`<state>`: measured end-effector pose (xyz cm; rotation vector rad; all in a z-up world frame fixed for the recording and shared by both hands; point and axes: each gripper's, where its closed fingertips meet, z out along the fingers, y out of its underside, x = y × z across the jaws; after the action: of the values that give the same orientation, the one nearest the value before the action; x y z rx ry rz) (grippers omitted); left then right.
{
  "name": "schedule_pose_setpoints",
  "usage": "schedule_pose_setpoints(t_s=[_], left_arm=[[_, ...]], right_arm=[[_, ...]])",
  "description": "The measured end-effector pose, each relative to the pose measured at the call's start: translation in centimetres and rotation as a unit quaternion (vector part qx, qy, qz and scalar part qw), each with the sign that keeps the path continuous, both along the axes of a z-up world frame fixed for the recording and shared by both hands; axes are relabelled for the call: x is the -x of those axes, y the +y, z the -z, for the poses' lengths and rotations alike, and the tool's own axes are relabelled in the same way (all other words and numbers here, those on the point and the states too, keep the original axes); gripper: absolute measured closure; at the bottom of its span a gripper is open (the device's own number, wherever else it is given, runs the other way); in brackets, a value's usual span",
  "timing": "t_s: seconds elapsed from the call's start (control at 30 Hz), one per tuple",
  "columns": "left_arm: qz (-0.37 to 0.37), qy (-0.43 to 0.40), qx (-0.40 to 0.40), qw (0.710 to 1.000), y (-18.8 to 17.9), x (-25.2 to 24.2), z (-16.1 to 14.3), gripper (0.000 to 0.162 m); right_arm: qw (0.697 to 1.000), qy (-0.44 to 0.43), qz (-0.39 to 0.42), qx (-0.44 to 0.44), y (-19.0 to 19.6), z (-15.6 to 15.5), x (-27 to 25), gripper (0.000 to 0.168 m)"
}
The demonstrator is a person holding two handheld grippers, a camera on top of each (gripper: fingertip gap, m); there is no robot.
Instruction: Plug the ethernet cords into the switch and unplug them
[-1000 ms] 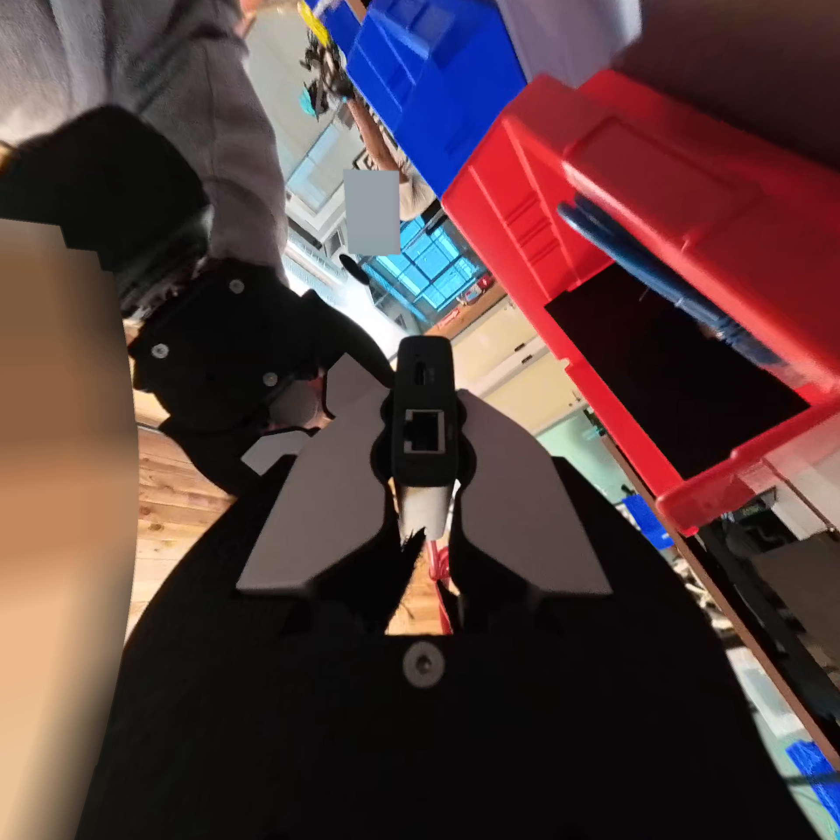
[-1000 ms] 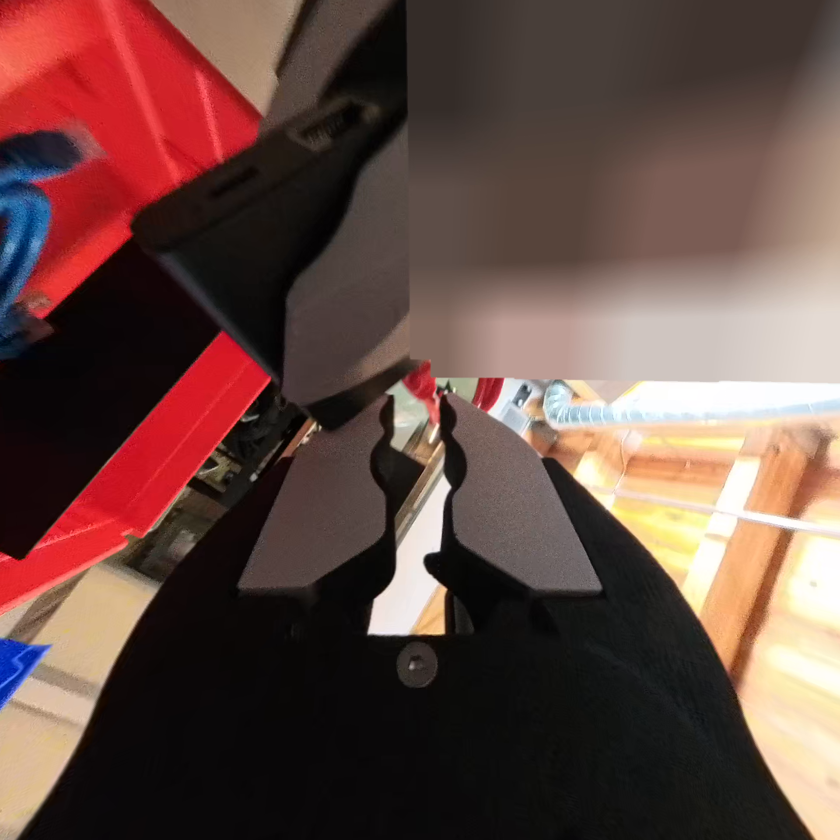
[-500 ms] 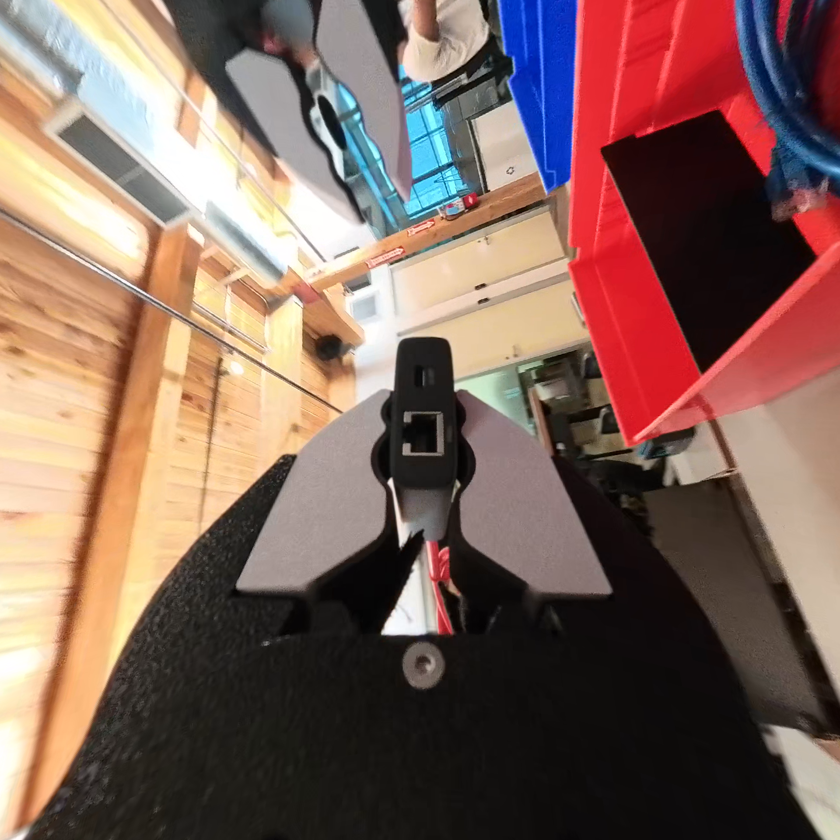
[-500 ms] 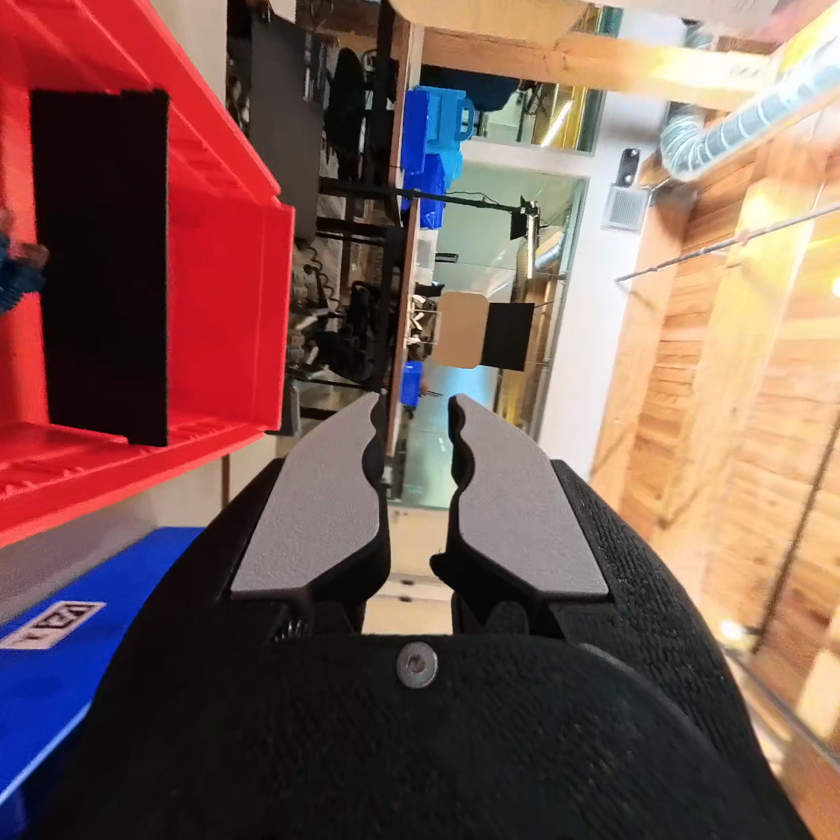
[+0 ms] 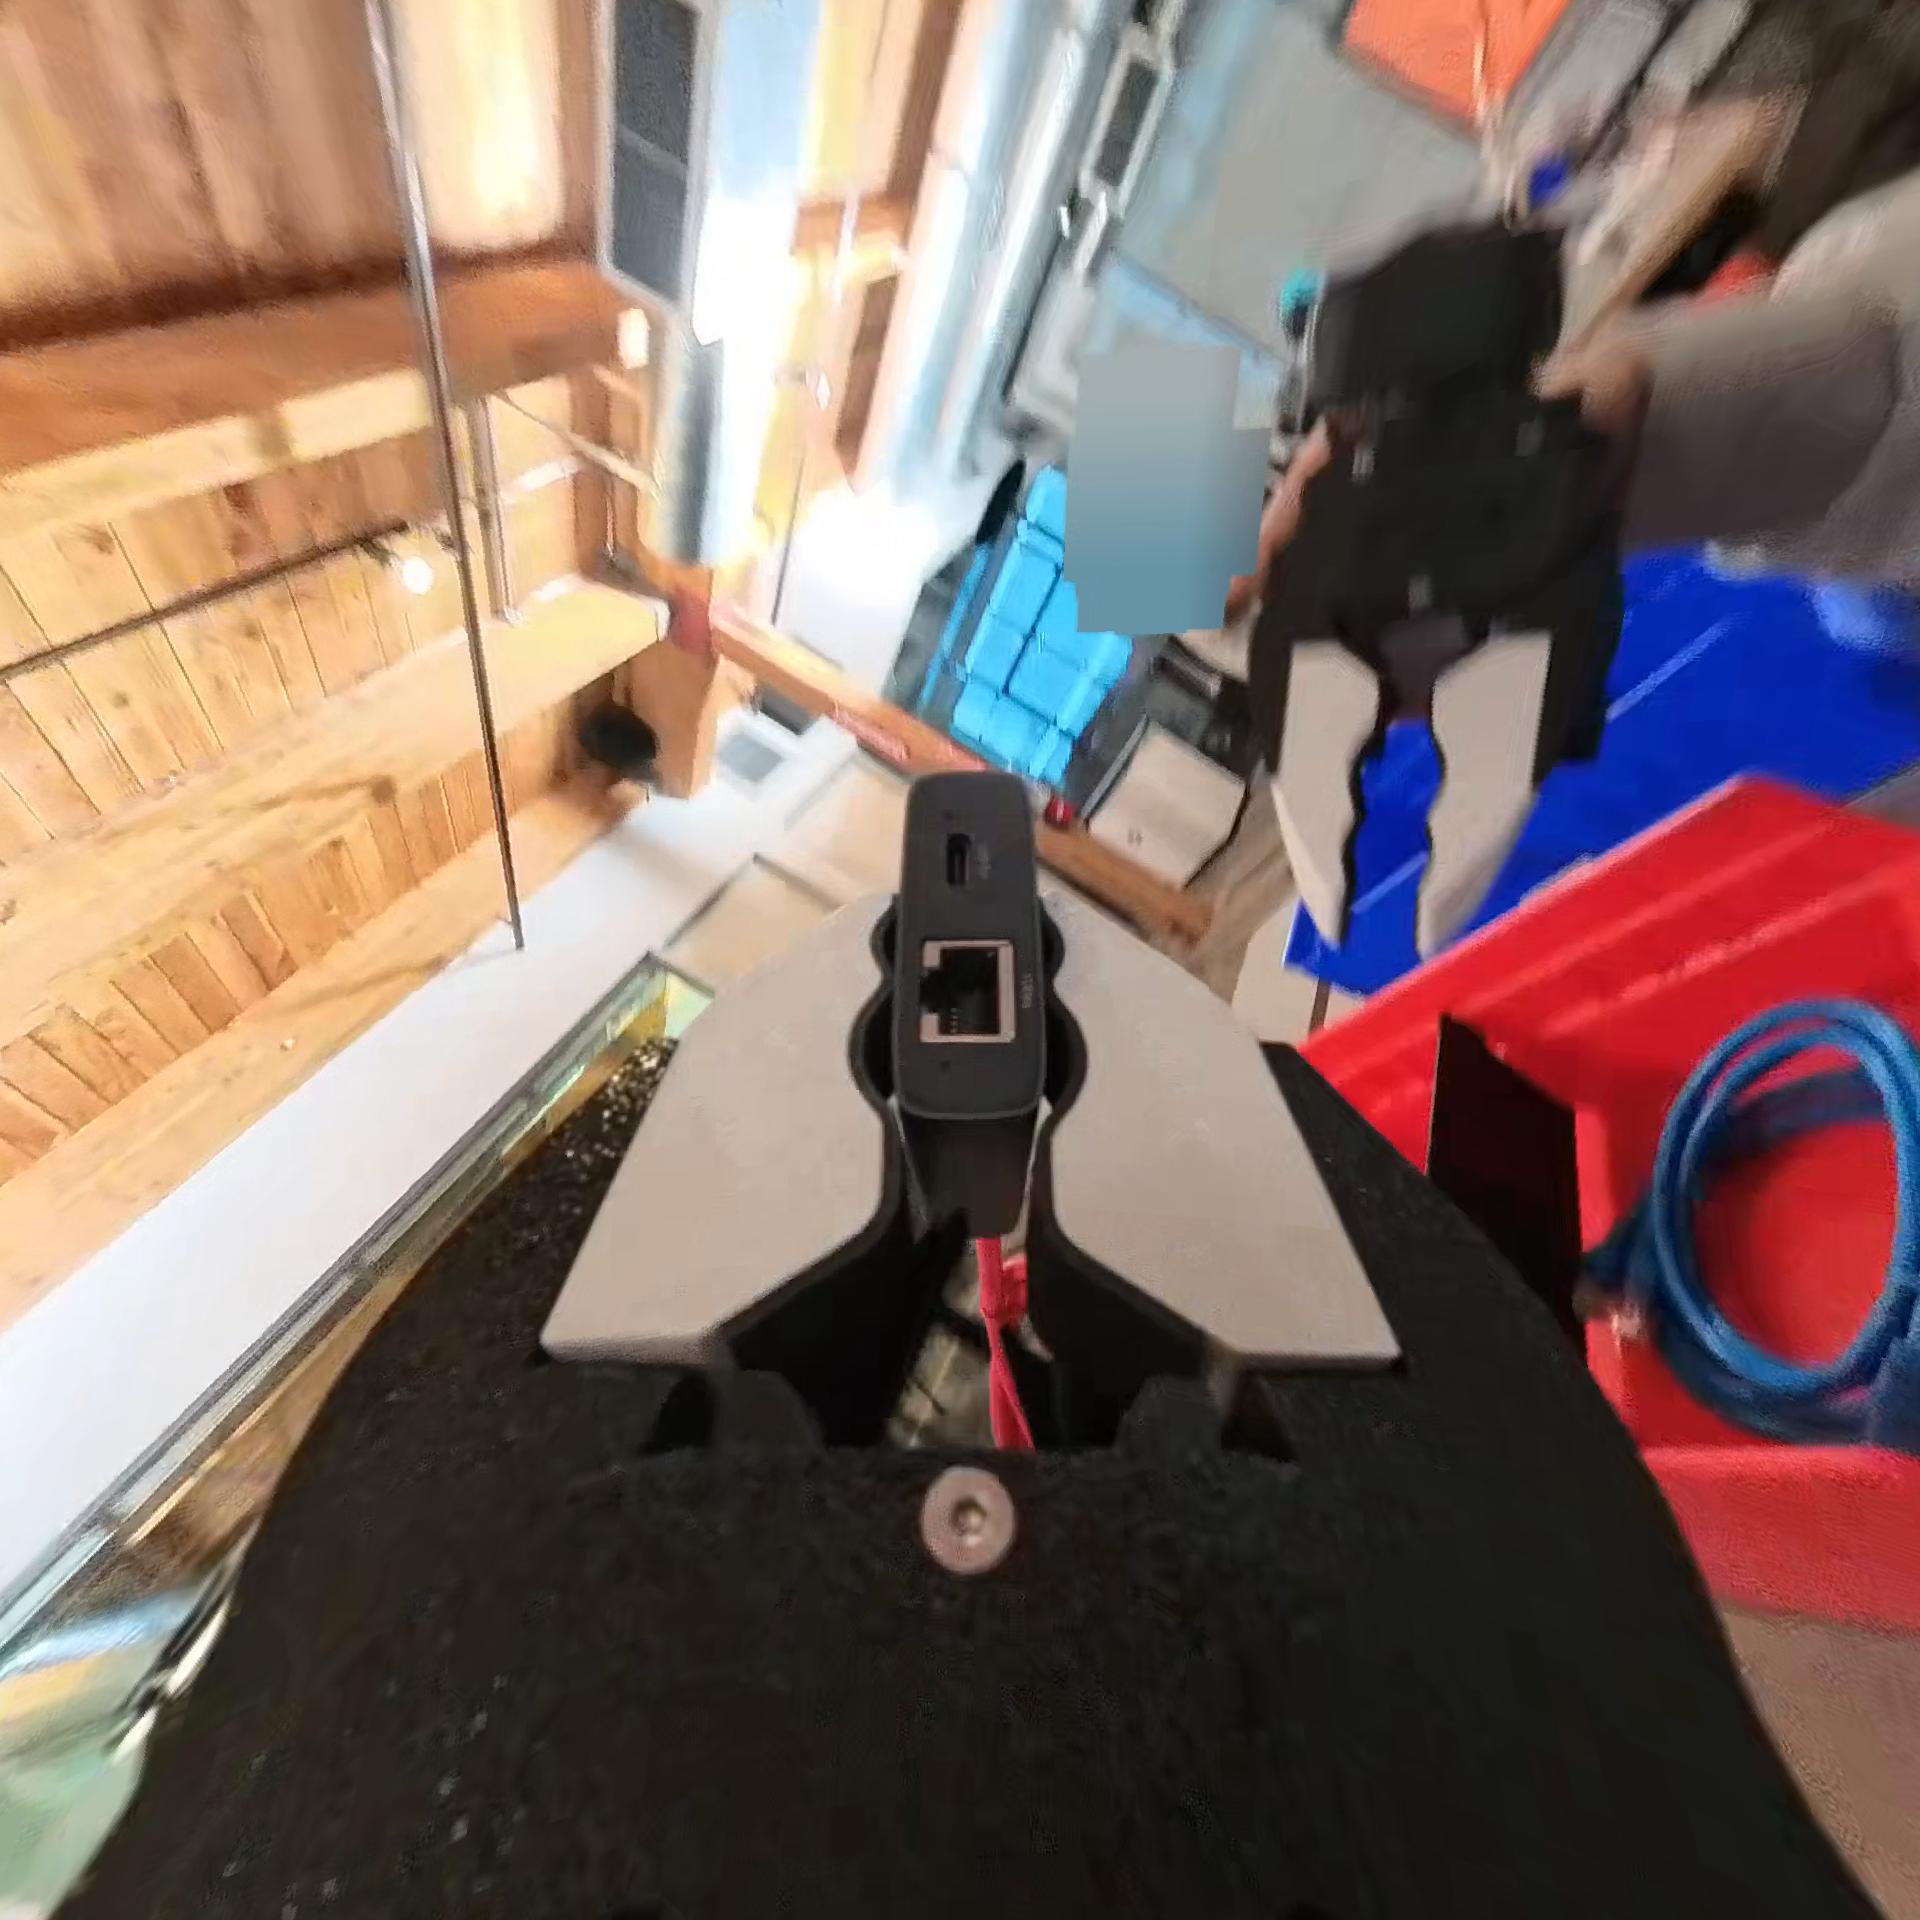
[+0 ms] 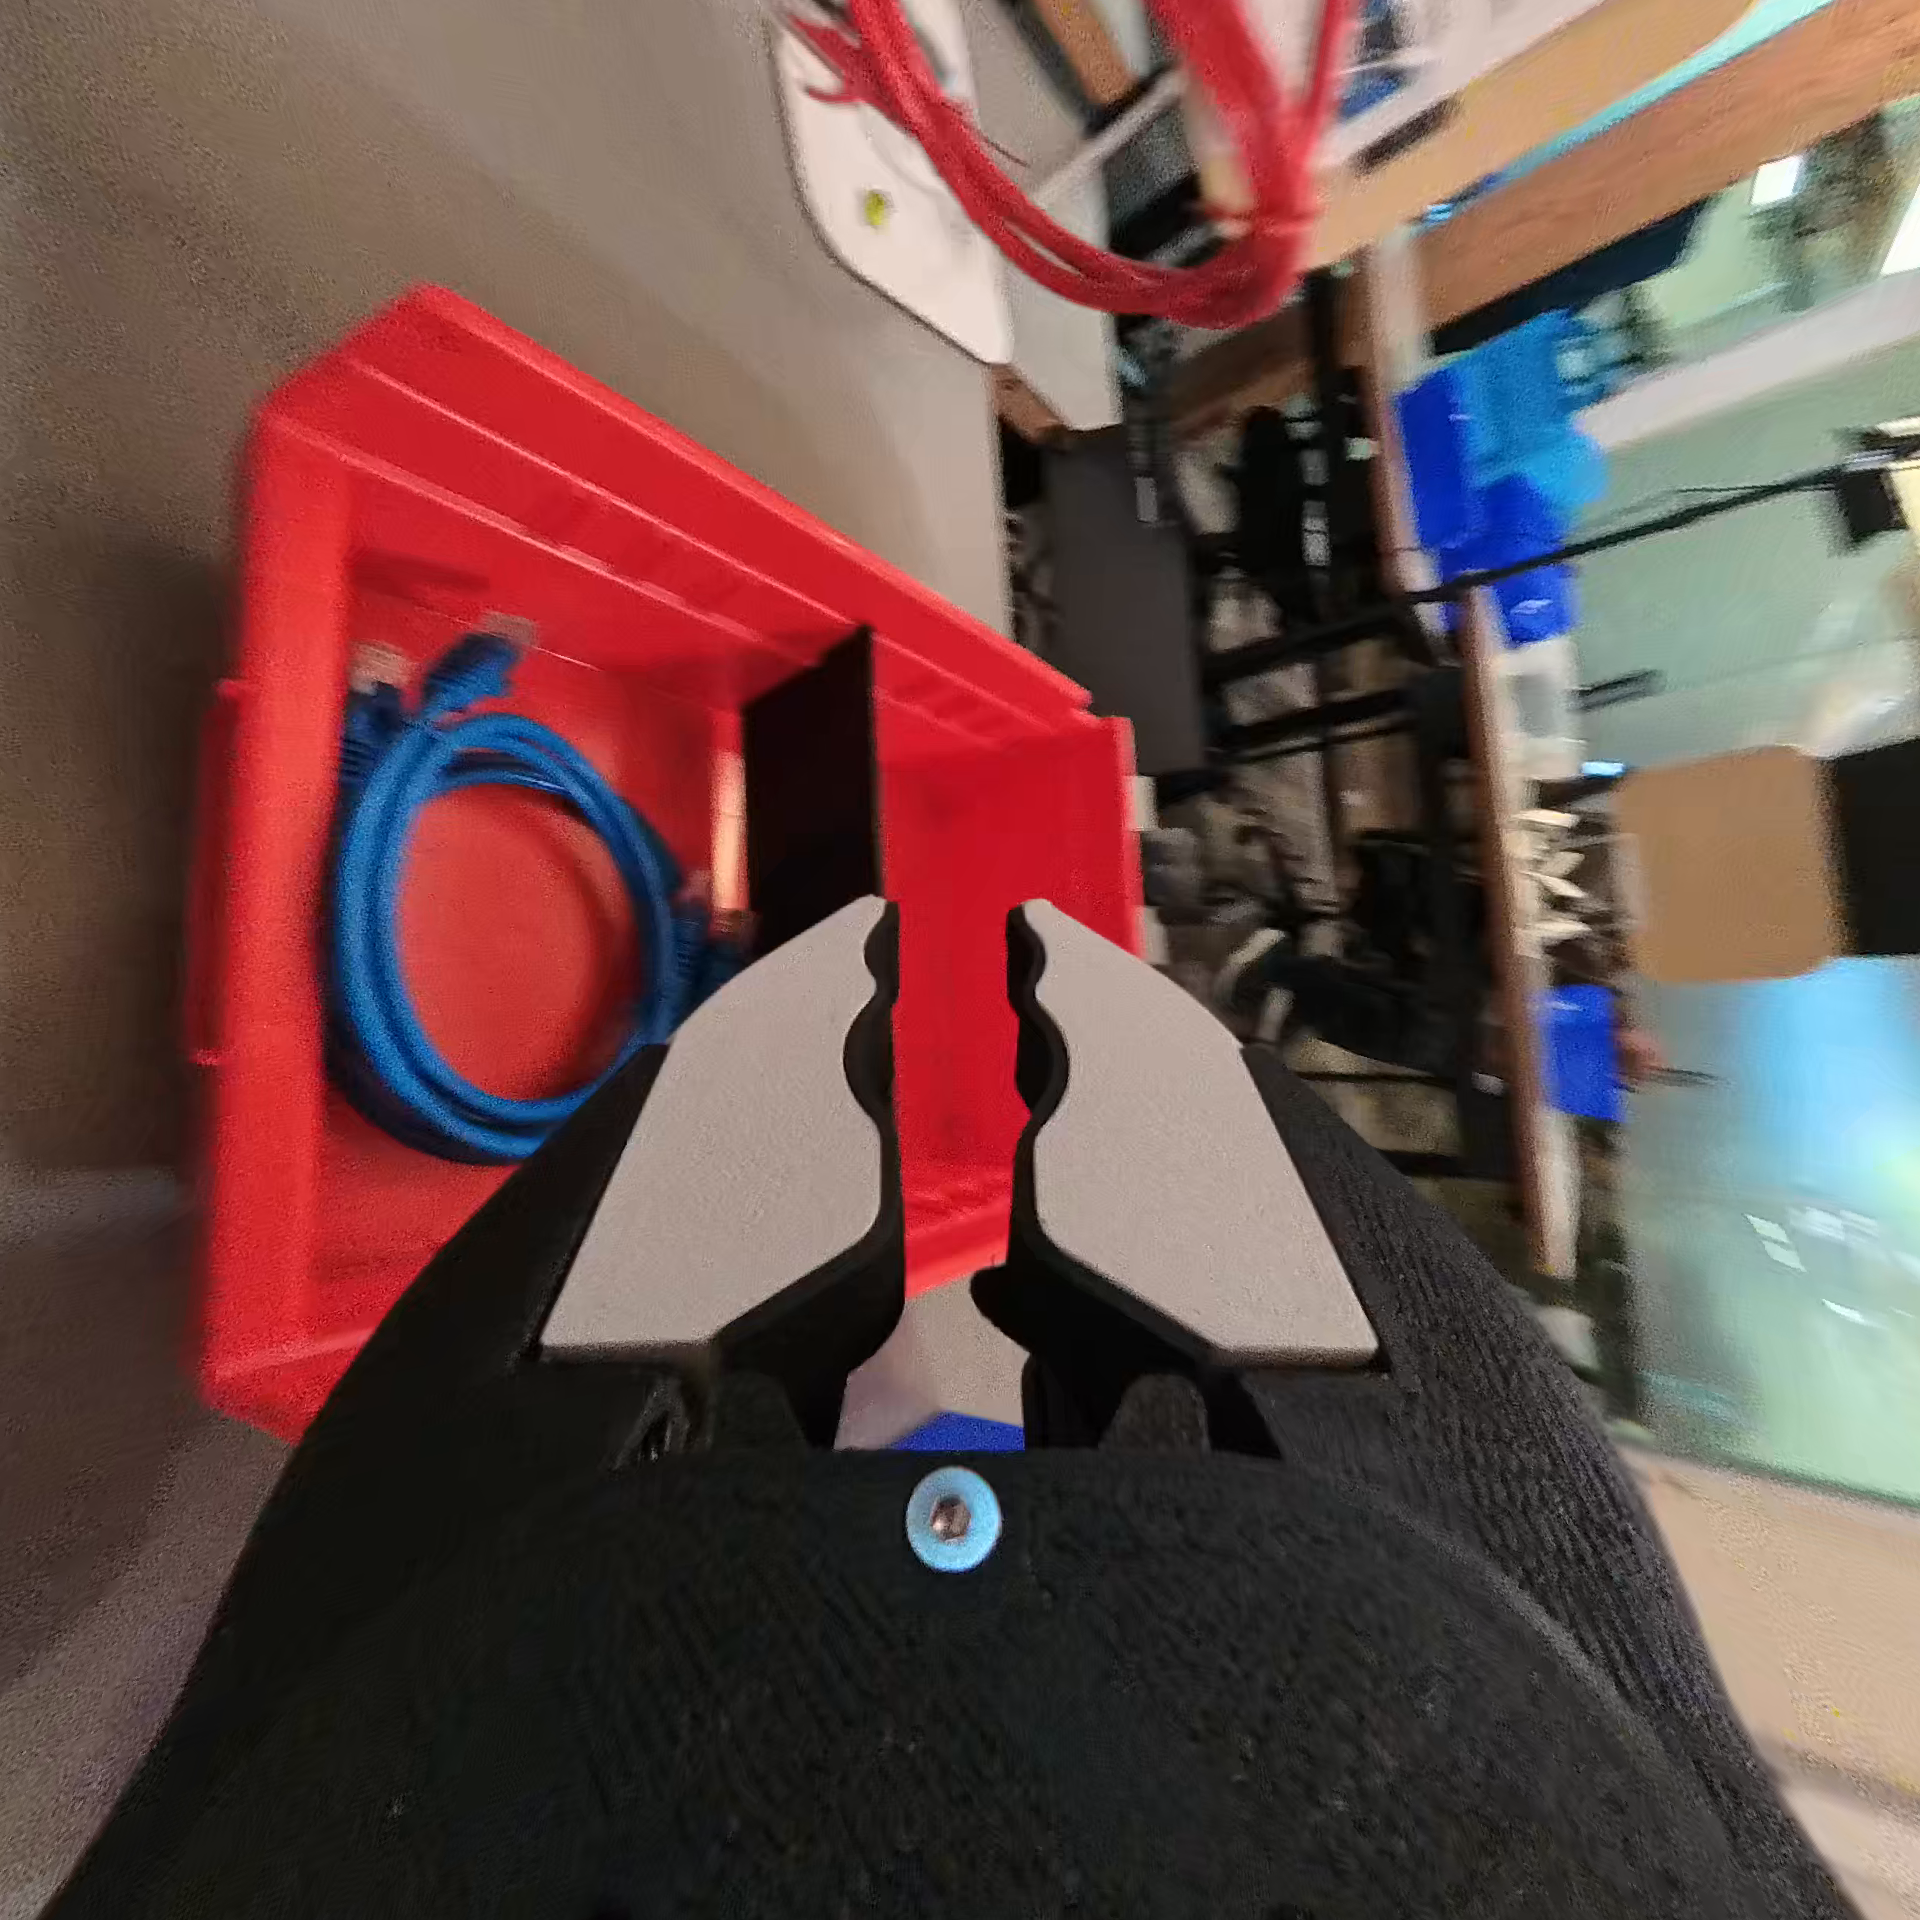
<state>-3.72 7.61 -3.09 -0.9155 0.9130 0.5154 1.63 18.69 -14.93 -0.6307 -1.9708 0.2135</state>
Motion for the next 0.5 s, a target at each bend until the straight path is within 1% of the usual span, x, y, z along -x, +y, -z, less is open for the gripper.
schedule_pose_setpoints(t_s=[0.07,0.17,0.23,0.27,0.4,0.5], left_arm=[[0.030,-0.009,-0.008,0.999,-0.9,-0.2,-0.5,0.141],[0.031,-0.005,-0.002,1.000,-1.2,0.2,-0.5,0.141],[0.029,-0.003,-0.006,1.000,-1.0,0.3,-0.6,0.141],[0.030,-0.002,-0.006,1.000,-0.9,0.2,-0.6,0.141],[0.052,0.007,0.011,0.999,0.0,-0.8,0.1,0.141],[0.058,0.011,0.030,0.998,0.6,-1.1,0.8,0.140]], right_arm=[[0.997,-0.062,-0.021,0.051,-1.2,2.4,0.4,0.150],[0.982,-0.145,-0.051,0.111,-3.4,5.8,1.0,0.151],[0.972,-0.188,-0.047,0.135,-4.2,7.7,1.6,0.147],[0.970,-0.197,-0.037,0.138,-4.3,8.3,2.1,0.143],[0.955,-0.236,-0.027,0.177,-5.1,10.2,2.8,0.141],[0.947,-0.250,-0.035,0.201,-5.9,10.8,2.9,0.141]])
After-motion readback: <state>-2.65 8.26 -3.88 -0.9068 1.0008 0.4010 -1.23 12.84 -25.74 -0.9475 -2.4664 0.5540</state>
